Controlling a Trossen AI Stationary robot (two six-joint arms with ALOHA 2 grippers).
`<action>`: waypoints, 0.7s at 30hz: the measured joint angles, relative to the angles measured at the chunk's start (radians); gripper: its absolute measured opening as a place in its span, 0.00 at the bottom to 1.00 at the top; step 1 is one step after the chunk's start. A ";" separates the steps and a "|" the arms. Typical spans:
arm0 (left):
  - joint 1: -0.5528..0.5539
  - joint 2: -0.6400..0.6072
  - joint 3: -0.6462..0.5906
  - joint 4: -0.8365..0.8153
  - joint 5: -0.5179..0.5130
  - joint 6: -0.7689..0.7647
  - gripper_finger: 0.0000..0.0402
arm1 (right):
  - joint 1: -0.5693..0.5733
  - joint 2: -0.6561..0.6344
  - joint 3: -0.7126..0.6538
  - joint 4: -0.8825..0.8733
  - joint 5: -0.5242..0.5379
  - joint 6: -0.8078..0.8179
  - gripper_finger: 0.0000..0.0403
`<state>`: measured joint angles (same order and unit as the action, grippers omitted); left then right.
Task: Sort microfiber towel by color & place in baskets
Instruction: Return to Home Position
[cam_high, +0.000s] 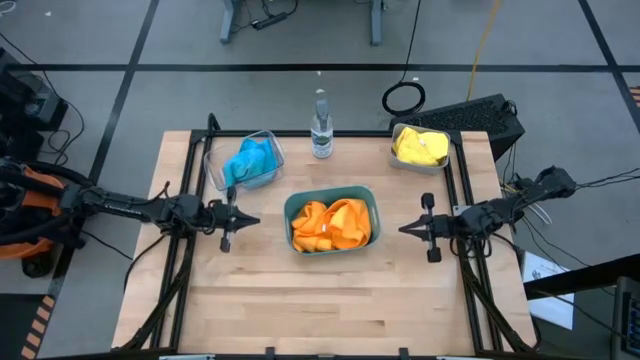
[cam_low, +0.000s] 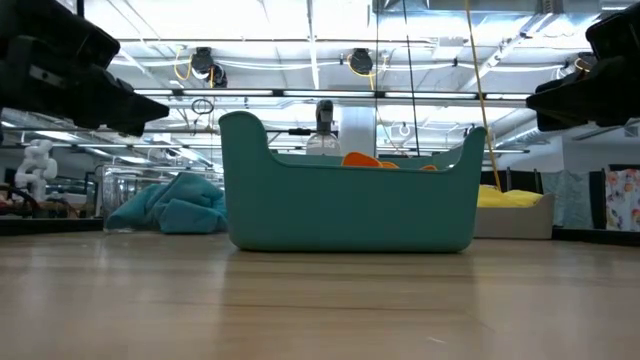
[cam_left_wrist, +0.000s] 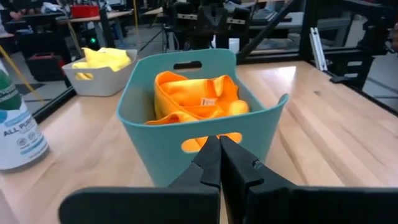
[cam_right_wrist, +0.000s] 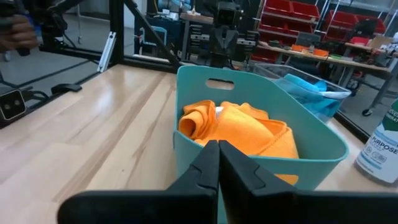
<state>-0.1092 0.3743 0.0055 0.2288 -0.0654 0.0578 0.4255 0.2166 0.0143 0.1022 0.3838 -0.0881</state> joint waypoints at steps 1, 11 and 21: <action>-0.001 -0.003 0.000 -0.006 -0.005 0.000 0.00 | 0.000 -0.013 0.000 -0.010 0.000 -0.001 0.00; -0.001 -0.087 0.000 -0.066 -0.048 0.008 0.00 | 0.000 -0.160 0.001 -0.031 -0.001 -0.080 0.00; -0.001 -0.172 0.000 -0.170 -0.049 0.000 0.00 | -0.001 -0.216 0.001 -0.031 -0.036 -0.155 0.00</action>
<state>-0.1101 0.2021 0.0051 0.0589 -0.1143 0.0574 0.4246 0.0010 0.0154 0.0712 0.3483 -0.2432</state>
